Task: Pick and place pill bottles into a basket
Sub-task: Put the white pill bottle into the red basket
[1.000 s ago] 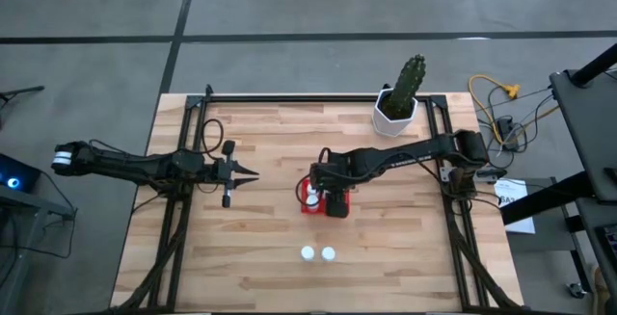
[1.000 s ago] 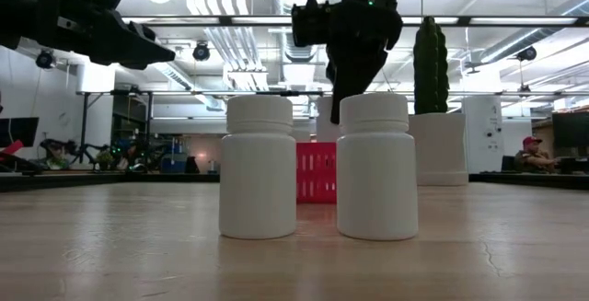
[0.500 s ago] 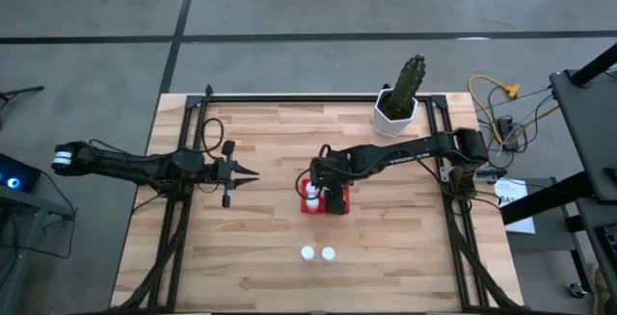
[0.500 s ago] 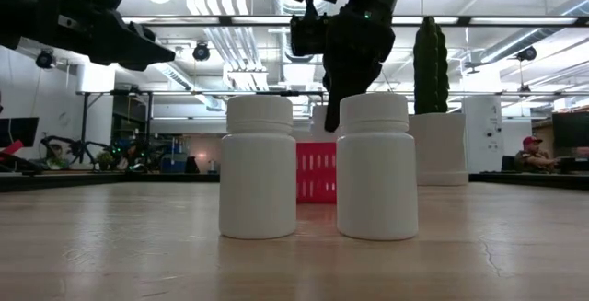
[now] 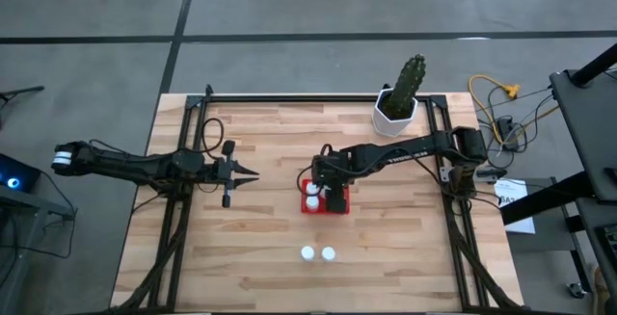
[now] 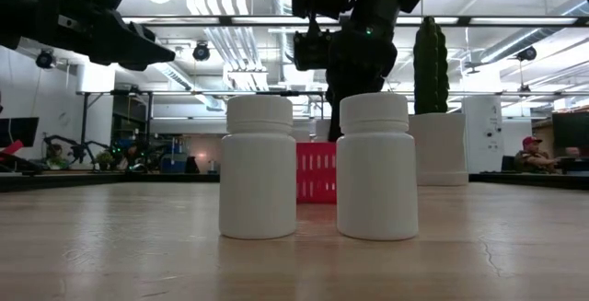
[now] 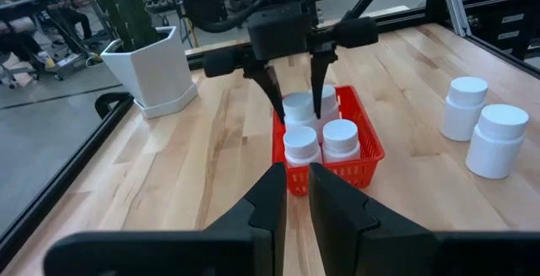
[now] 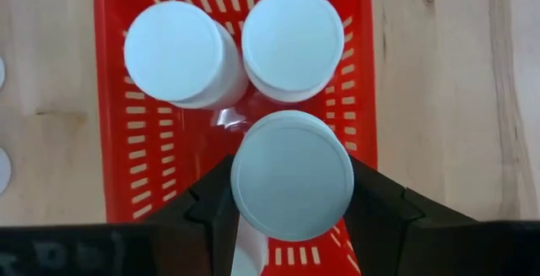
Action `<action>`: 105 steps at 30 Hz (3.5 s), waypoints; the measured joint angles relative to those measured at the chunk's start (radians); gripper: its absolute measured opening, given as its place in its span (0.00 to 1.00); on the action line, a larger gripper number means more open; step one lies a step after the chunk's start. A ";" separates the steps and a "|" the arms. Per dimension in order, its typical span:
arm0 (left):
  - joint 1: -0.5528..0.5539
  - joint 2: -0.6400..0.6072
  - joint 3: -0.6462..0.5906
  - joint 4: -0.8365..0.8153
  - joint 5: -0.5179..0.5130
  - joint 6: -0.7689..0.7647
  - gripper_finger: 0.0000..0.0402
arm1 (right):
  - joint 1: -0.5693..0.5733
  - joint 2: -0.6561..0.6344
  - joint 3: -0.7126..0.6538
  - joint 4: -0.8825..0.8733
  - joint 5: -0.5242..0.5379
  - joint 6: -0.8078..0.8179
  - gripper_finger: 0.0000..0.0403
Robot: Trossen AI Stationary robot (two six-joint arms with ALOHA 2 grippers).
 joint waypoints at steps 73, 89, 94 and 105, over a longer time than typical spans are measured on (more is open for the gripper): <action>0.000 -0.011 0.000 0.021 0.087 0.000 0.09 | -0.027 -0.385 0.064 -0.128 0.408 -0.077 0.03; -0.005 0.106 0.055 0.090 0.232 -0.009 0.09 | -0.031 -0.870 -0.594 0.510 0.445 -0.083 0.03; -0.021 0.200 0.118 0.113 0.233 0.017 0.09 | -0.033 -0.957 -0.722 0.630 0.344 -0.094 0.03; -0.104 0.436 0.262 0.112 0.239 0.032 0.09 | -0.032 -1.002 -0.822 0.676 0.324 -0.083 0.03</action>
